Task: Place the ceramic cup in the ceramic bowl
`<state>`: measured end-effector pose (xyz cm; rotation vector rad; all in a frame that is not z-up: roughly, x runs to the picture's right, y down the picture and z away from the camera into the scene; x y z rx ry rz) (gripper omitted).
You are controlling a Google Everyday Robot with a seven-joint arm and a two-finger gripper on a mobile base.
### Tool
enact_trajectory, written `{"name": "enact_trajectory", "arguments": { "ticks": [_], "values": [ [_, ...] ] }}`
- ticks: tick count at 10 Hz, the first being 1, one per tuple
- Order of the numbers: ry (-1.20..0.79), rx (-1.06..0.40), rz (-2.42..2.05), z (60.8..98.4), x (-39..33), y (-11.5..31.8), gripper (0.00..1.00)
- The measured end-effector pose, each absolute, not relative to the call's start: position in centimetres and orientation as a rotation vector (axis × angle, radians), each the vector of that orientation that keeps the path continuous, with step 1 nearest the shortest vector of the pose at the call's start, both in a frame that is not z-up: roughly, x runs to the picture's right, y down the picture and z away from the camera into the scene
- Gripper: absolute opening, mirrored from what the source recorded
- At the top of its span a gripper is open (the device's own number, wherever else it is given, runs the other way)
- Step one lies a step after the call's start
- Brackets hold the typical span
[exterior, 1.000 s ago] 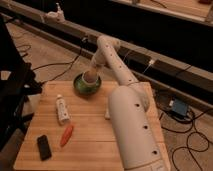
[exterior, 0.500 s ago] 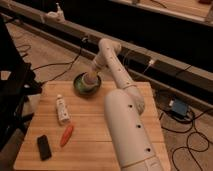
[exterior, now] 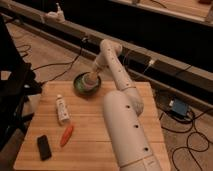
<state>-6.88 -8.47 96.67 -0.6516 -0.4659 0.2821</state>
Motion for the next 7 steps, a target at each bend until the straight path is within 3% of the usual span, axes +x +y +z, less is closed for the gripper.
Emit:
{"name": "enact_trajectory", "arguments": {
  "ticks": [7],
  "values": [
    [-0.57,-0.469,0.289,91.6,-5.3,-16.7,0.8]
  ]
}}
